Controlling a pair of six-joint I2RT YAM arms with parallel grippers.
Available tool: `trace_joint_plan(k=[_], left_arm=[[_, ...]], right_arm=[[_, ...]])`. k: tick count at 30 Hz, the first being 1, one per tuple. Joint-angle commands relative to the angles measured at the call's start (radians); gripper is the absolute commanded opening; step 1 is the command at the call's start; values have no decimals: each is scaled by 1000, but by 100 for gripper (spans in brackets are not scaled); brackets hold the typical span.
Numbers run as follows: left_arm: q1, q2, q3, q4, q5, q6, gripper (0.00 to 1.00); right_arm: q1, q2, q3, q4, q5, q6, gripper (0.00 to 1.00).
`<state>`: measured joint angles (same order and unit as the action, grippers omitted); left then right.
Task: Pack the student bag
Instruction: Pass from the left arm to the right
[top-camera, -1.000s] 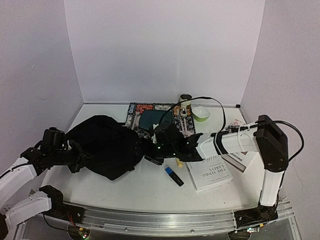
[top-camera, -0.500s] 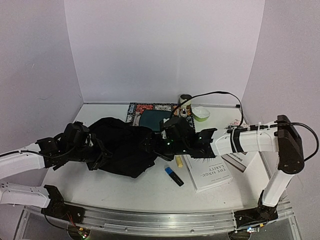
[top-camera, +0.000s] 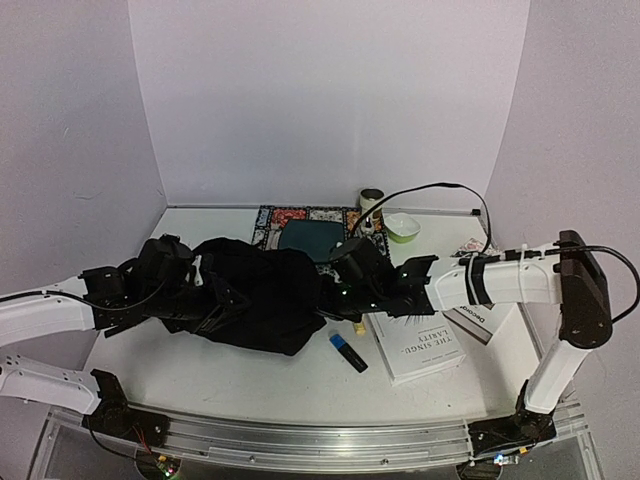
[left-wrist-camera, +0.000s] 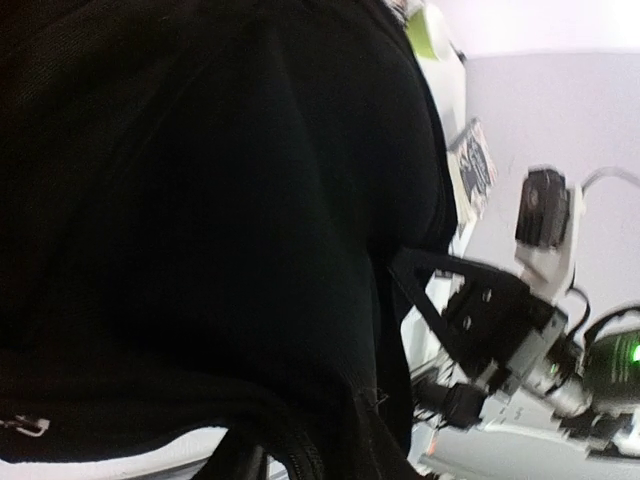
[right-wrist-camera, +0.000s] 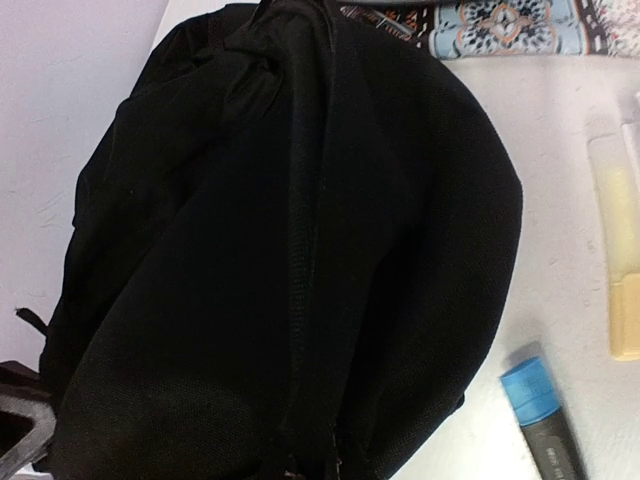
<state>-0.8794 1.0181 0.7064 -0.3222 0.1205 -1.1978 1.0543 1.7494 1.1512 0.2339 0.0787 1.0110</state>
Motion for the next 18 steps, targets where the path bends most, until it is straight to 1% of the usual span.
trace_joint_plan(k=[1, 3, 5, 8, 11, 13, 18], left_arm=[[-9, -45, 99, 73, 1, 135, 42], [-9, -49, 135, 13, -32, 197, 50], [-7, -40, 186, -82, -74, 259, 56], [-7, -6, 285, -235, -170, 363, 63], [-2, 38, 374, -351, -224, 446, 69], [13, 71, 421, -420, -235, 490, 72], [49, 111, 512, -537, -199, 581, 77]], right_arm=[[6, -101, 12, -44, 26, -83, 0], [0, -116, 17, -58, 20, -115, 0], [-13, -127, 18, -64, -1, -144, 0], [-32, -141, 19, -71, -30, -191, 0], [-50, -152, 17, -76, -58, -239, 0], [-64, -161, 12, -79, -69, -272, 0], [-92, -179, -3, -84, -97, -319, 0]])
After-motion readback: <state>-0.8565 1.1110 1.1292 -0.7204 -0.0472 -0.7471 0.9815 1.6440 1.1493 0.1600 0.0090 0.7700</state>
